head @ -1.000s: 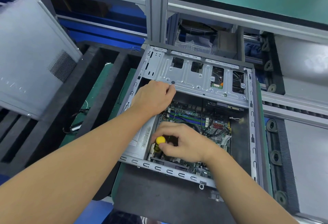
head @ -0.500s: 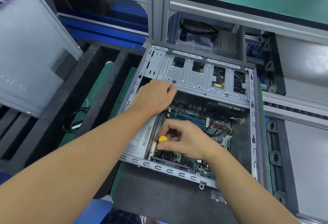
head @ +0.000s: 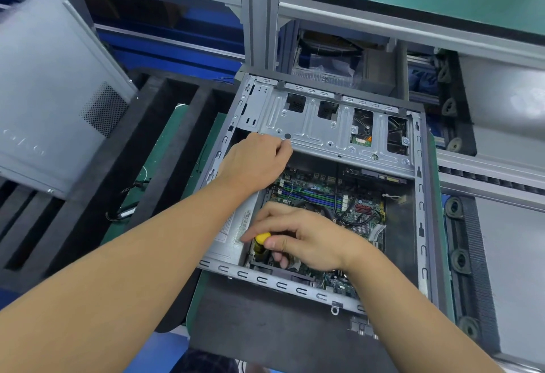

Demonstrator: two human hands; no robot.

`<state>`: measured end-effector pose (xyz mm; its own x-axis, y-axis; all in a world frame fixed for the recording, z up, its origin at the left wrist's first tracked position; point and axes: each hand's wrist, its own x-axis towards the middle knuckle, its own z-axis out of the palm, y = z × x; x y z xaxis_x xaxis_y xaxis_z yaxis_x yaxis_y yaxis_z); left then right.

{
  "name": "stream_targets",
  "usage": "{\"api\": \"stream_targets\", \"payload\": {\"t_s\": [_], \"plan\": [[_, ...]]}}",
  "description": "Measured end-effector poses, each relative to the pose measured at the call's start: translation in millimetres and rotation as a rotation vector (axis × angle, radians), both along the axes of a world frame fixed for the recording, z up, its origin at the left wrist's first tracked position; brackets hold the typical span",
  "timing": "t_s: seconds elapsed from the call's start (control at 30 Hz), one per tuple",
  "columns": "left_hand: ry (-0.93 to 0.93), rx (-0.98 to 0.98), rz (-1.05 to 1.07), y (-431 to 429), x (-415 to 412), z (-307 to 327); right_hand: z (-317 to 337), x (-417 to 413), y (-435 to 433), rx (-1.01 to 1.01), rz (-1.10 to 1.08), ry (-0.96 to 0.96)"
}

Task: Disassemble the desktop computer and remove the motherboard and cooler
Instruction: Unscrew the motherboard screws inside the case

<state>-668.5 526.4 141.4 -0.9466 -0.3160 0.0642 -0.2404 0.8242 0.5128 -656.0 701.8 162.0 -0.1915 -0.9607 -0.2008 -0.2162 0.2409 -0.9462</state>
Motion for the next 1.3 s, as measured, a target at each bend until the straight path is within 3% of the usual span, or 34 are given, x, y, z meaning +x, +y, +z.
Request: {"api": "stream_targets", "payload": {"t_s": [0.17,0.37,0.53,0.67,0.97,1.3], "plan": [[-0.020,0.029,-0.033,1,2,6,-3,2,2,-0.015,-0.034,-0.016],[-0.014,0.199,-0.194,-5,16,18,-8,0,-1,0.021,-0.105,0.277],[-0.418,0.130,-0.532,-31,42,42,-6,5,-2,0.027,-0.252,0.242],[-0.555,0.015,-0.719,-32,57,46,-3,6,-2,-0.055,-0.249,0.316],[-0.347,-0.134,-0.742,-26,71,23,-5,2,-4,-0.129,-0.162,0.329],[-0.300,-0.207,-0.742,-24,73,22,-1,3,3,-0.094,-0.148,0.330]]}}
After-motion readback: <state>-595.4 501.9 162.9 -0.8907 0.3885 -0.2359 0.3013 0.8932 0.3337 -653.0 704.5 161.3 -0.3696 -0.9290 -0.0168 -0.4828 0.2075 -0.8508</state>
